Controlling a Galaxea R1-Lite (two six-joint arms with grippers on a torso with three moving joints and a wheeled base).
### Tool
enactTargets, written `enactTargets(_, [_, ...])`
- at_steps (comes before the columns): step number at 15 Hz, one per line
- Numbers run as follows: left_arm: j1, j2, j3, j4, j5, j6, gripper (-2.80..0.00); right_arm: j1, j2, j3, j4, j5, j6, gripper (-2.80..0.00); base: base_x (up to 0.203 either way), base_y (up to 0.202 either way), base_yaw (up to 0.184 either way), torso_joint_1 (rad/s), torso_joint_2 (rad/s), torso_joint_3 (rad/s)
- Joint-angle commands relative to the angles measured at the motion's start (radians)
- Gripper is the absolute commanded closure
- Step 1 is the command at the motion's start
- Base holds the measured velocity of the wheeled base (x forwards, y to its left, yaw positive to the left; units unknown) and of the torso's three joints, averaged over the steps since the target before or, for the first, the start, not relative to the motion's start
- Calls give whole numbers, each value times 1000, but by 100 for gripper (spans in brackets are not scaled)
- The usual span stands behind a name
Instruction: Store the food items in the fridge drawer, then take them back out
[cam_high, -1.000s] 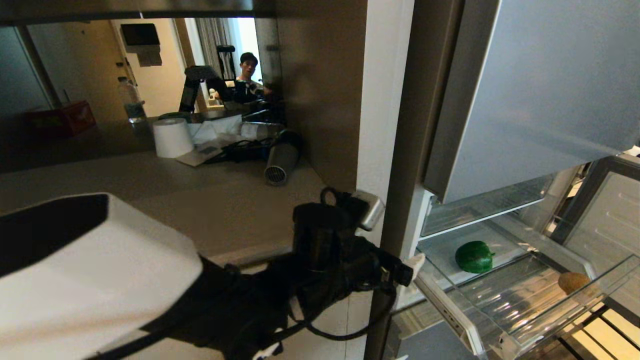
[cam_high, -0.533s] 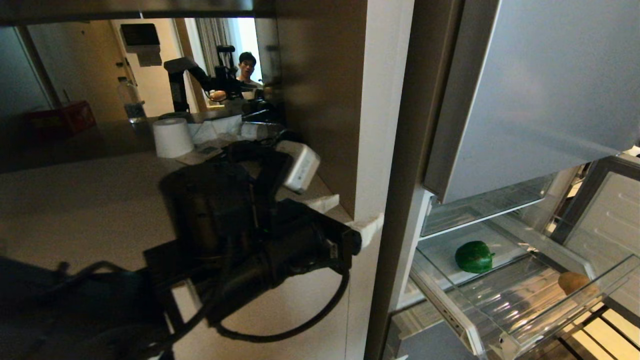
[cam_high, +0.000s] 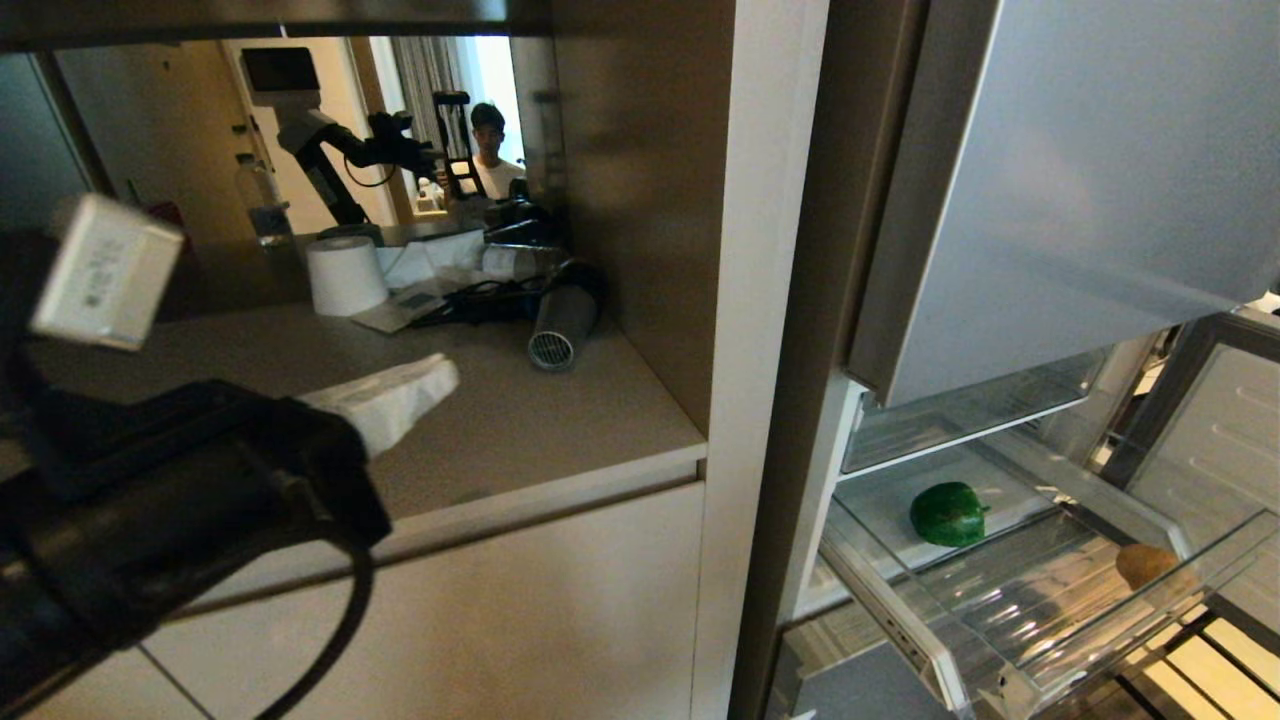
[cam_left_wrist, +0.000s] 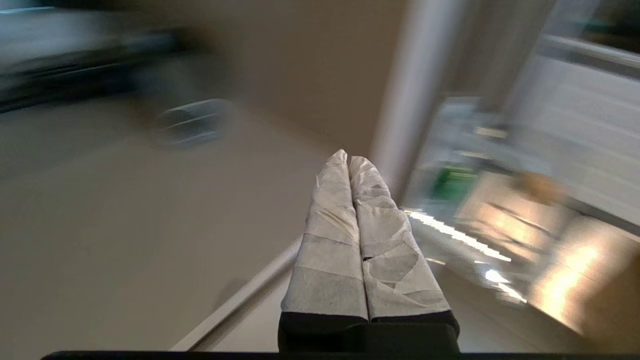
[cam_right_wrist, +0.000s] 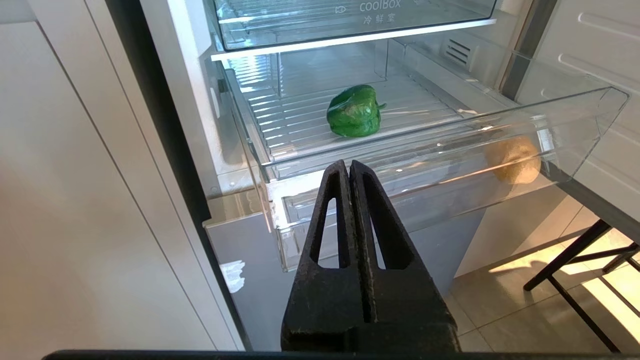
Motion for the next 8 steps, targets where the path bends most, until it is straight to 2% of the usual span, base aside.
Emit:
enactTargets(1, [179, -183, 57, 64, 67, 2, 0, 0, 2, -1, 0, 0, 0, 0, 0, 0, 0, 0, 0, 0])
enactTargets(4, [474, -338, 160, 155, 99, 12, 0, 0, 2, -1, 0, 0, 0, 0, 0, 0, 0, 0, 0, 0])
enactTargets(5, [546, -412, 212, 183, 102, 19, 0, 0, 2, -1, 0, 0, 0, 0, 0, 0, 0, 0, 0, 0])
enactTargets(7, [594, -574, 310, 259, 100, 62, 0, 0, 2, -1, 0, 0, 0, 0, 0, 0, 0, 0, 0, 0])
enactTargets(8, [599, -659, 353, 321, 77, 89, 0, 0, 2, -1, 0, 0, 0, 0, 0, 0, 0, 0, 0, 0])
